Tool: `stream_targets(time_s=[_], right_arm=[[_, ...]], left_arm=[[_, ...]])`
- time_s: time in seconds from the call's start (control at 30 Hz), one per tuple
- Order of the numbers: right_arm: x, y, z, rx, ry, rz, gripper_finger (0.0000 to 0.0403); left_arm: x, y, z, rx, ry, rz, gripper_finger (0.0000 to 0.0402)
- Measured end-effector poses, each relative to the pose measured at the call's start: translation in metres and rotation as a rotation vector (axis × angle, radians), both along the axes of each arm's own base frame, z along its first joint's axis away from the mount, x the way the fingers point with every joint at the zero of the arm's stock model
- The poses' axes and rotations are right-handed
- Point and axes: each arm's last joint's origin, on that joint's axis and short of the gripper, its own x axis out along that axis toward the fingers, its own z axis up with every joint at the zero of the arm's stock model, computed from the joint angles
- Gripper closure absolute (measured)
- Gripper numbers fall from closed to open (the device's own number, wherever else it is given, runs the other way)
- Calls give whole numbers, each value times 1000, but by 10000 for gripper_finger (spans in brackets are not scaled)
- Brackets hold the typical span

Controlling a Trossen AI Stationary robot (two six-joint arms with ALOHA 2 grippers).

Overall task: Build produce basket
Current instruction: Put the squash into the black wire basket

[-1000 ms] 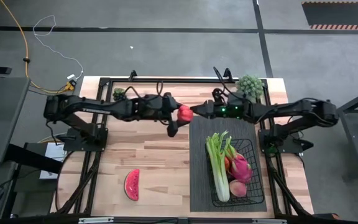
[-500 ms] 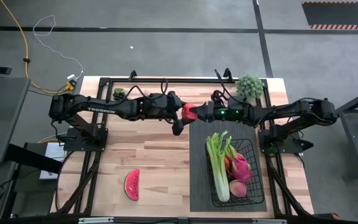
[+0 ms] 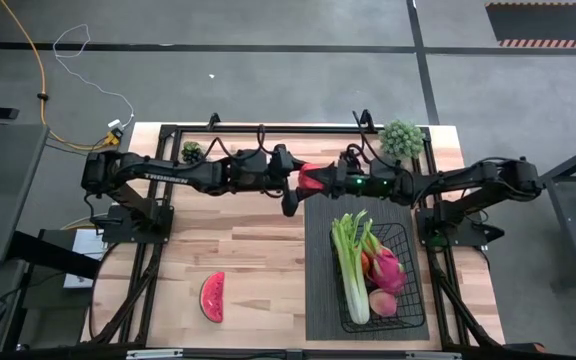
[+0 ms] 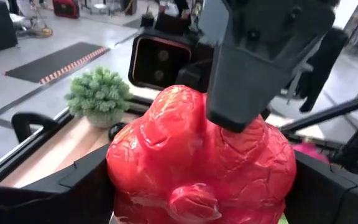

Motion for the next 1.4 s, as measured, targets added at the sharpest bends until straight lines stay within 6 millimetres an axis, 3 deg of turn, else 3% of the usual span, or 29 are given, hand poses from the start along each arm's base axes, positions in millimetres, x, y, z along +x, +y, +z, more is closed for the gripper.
stream_targets(time_s=[0.5, 0.83, 1.07, 1.23, 1.4], right_arm=[[1, 4, 0, -15, -5, -7, 27], [1, 3, 0, -12, -2, -10, 80], [1, 3, 0, -25, -1, -11, 86], [1, 4, 1, -71, -2, 5, 87], [-3, -1, 4, -151, 3, -17, 88]], left_arm=[[11, 3, -8, 21, -43, 7, 64], [6, 3, -3, -13, -53, -70, 41], [6, 2, -2, -54, -64, -108, 28], [-5, 4, 7, -86, -43, -142, 27], [-39, 6, 32, -94, 7, -119, 27]])
